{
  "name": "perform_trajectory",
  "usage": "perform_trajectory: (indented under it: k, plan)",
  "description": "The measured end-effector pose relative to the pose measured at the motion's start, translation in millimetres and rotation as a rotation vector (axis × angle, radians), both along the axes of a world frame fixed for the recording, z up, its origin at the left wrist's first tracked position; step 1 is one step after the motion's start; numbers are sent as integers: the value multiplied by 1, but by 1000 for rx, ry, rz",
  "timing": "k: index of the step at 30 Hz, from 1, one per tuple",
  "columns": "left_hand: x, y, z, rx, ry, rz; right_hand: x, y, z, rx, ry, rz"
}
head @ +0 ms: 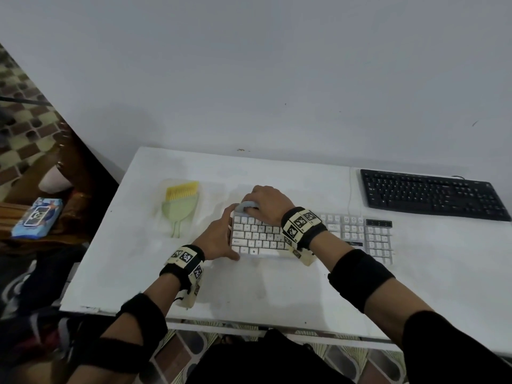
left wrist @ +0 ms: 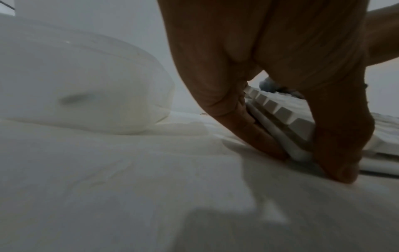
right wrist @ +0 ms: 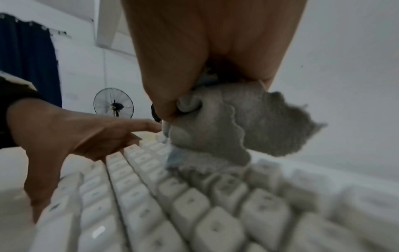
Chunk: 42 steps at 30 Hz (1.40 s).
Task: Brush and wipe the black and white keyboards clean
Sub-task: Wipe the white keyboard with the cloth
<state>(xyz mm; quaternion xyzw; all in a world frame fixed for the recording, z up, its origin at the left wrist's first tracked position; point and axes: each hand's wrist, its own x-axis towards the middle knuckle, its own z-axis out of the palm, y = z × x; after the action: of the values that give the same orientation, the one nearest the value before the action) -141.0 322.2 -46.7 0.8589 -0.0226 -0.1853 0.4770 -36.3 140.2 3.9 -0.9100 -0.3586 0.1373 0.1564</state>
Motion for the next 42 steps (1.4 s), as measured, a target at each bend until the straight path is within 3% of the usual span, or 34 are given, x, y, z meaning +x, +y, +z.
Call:
perform_trajectory:
  k: [7, 12, 15, 23, 28, 32, 39, 42]
  plan:
    - [-4, 0, -10, 9, -55, 37, 16, -69, 20, -165, -2, -176]
    - [7, -4, -2, 26, -123, 15, 7, -27, 36, 19, -23, -72]
    - [14, -4, 1, 21, -140, 4, -2, -3, 34, -19, -55, -40]
    - [9, 2, -8, 11, -100, 17, 11, -69, 51, -237, -39, -163]
    - [8, 6, -5, 4, -133, 112, 9, -13, 50, -60, -32, -64]
    - [15, 7, -1, -7, -182, 123, 8, 19, 45, -57, -66, -48]
    - [17, 11, -10, 19, -109, 126, 23, -52, 39, -139, -135, -225]
    - [19, 14, -10, 34, -97, 104, 30, -73, 36, -84, -129, -305]
